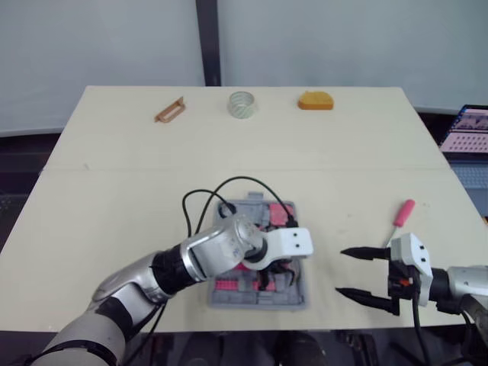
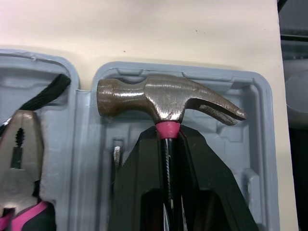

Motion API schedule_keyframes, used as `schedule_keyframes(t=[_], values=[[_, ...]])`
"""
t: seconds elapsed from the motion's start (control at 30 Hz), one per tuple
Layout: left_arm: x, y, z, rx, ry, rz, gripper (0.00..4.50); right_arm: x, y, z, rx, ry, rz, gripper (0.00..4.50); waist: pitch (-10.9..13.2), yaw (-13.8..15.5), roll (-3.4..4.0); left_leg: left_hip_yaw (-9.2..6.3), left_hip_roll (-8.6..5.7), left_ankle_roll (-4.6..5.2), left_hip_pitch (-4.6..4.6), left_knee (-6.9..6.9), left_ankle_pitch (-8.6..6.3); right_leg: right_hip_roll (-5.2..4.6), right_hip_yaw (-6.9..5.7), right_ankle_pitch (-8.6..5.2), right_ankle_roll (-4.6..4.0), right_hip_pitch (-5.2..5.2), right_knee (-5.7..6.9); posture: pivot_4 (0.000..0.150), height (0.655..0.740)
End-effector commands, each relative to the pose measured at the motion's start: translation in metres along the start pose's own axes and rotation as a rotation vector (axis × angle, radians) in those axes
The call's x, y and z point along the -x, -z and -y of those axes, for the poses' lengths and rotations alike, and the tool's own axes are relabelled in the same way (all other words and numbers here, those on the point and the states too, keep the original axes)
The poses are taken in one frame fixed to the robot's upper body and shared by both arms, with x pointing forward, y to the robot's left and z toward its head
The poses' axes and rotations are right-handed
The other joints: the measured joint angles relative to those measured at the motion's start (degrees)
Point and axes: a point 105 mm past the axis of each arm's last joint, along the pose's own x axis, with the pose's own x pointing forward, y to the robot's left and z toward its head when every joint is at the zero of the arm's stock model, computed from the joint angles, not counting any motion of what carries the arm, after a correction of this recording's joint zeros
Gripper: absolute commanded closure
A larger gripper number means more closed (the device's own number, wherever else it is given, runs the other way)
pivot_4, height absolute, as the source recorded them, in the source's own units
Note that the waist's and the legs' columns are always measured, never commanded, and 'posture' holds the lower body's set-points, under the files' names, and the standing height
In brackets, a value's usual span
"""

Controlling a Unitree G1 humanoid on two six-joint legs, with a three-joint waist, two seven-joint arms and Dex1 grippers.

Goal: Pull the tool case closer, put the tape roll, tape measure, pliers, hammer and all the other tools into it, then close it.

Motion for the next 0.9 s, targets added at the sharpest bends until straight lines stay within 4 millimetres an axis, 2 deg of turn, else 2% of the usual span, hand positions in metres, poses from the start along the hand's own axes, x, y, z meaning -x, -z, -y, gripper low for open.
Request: schedule_keyframes(t=[0.03,0.33,0.9], values=[[0.003,-0.012,-0.001,-0.048,-0.014,0.028,4.48,0.008,-0.007,-0.001,0.060,0.003,-0.002,0.00,0.00,-0.03,0.00,0.00,0.00,0.00,0.00,0.00,0.00,0.00,0.00,0.00,0.00,0.00,0.00,0.150,0.7400],[-0.001,-0.011,-0.005,-0.060,-0.024,0.020,4.48,0.015,-0.007,-0.001,0.063,0.018,-0.017,0.00,-0.01,-0.01,0.02,0.01,0.00,0.00,0.01,0.00,0.00,0.00,0.01,0.00,0.00,0.00,0.00,0.150,0.7400],[-0.009,-0.007,0.002,-0.059,0.000,0.000,4.48,0.016,-0.008,-0.004,0.048,0.038,-0.010,0.00,-0.01,-0.02,0.02,0.02,0.00,0.00,0.01,0.00,0.00,0.00,0.01,0.00,0.00,0.00,0.01,0.150,0.7400]])
